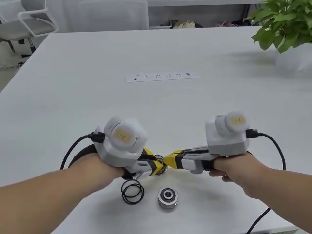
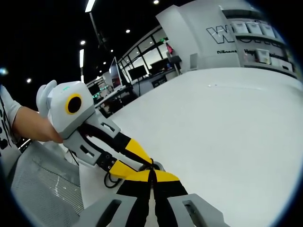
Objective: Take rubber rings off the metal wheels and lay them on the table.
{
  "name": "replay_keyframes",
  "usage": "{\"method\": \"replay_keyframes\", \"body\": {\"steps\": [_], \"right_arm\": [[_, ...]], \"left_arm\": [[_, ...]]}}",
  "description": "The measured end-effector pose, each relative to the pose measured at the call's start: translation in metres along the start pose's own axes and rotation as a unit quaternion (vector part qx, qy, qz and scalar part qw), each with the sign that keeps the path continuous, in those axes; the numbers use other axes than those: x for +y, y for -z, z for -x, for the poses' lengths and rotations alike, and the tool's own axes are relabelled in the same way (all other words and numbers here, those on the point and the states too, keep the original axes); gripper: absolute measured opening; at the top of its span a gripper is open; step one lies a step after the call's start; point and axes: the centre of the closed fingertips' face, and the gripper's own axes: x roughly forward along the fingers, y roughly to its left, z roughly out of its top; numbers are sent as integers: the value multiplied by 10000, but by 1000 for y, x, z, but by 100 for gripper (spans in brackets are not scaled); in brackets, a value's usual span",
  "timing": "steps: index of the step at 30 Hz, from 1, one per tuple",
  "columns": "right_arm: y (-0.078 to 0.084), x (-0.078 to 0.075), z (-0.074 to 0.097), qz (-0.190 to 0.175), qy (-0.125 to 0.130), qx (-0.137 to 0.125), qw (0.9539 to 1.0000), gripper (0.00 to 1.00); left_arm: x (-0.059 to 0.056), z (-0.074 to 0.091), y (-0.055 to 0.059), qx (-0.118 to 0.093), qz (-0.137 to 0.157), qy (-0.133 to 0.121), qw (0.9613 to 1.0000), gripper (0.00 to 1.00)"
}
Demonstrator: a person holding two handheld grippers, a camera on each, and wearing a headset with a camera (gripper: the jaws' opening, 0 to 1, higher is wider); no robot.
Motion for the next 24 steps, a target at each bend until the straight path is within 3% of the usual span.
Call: {"method": "replay_keyframes", "body": {"steps": [6, 17, 24], "right_arm": [[2, -1, 1, -26, 26, 29, 10000, 0], [-1, 2, 0, -53, -22, 1, 10000, 0], [-2, 5, 0, -60, -61, -16, 10000, 0]], "left_arm": [[0, 0, 0, -79, 42, 13, 10000, 8], [0, 1, 0, -45, -42, 52, 10000, 9], [-2, 5, 1, -4, -131, 93, 9999, 14]]}}
